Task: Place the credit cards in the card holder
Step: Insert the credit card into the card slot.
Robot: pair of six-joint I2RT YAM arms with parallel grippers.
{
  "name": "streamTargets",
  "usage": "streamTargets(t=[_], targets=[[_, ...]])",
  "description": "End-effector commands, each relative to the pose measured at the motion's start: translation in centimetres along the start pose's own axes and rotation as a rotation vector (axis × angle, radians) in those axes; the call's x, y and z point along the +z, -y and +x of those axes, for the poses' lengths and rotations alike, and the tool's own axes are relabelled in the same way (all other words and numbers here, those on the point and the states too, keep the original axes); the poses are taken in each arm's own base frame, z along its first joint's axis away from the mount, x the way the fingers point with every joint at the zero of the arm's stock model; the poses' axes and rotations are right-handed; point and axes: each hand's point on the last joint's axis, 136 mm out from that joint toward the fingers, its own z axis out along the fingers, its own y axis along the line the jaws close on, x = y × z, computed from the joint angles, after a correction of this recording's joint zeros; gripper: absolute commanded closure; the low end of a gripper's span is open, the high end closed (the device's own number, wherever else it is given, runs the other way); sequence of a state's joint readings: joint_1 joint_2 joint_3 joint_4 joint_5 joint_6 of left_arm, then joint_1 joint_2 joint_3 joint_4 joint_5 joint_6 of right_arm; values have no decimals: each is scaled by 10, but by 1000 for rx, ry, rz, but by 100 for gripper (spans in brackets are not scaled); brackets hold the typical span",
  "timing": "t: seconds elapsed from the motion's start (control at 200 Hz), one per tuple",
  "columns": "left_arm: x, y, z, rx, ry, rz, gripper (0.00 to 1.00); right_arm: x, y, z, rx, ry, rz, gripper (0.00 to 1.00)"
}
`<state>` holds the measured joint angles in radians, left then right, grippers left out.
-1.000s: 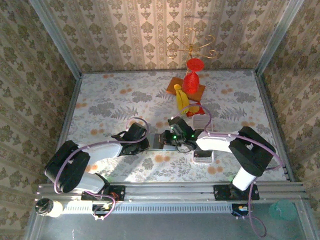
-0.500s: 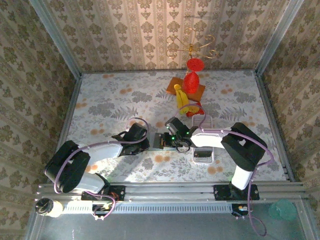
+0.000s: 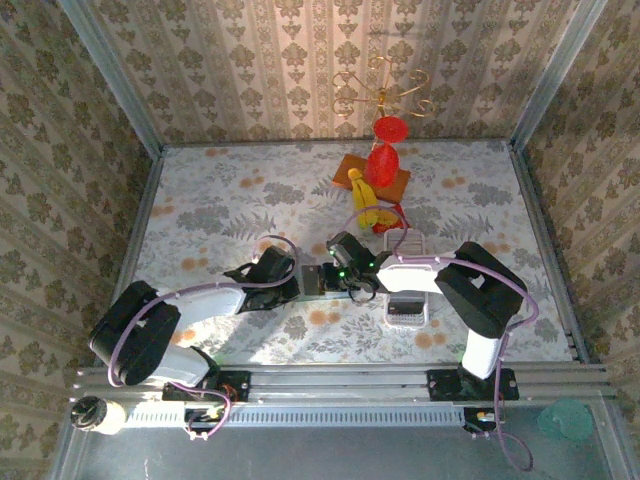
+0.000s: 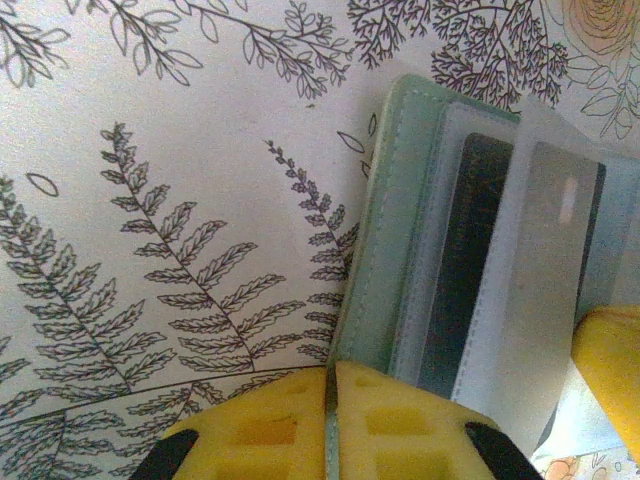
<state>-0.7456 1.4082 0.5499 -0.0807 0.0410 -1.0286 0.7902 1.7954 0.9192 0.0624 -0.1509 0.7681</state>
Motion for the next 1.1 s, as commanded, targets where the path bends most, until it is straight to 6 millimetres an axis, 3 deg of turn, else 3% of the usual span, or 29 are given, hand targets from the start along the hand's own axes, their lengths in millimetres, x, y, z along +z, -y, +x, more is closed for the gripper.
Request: streamTargets(t=[0.0, 0.13, 0.36, 0.45, 0.75, 1.095], targets=[[10, -12, 28, 8, -101, -30, 90, -16, -24, -10, -33, 59, -104, 92], [9, -11, 28, 9, -102, -31, 91, -25, -28, -13, -28, 81, -125, 91], [6, -15, 26, 2, -90, -49, 91, -22, 11, -6, -55, 20, 72, 94], [6, -16, 27, 1, -95, -51, 91, -15, 17, 2, -45, -21, 84, 95], [7, -18, 30, -3, -100, -49, 93, 0, 16, 14, -50, -97, 91, 96], [7, -18, 31, -5, -104, -46, 93, -1, -13, 13, -126, -94, 4, 97]])
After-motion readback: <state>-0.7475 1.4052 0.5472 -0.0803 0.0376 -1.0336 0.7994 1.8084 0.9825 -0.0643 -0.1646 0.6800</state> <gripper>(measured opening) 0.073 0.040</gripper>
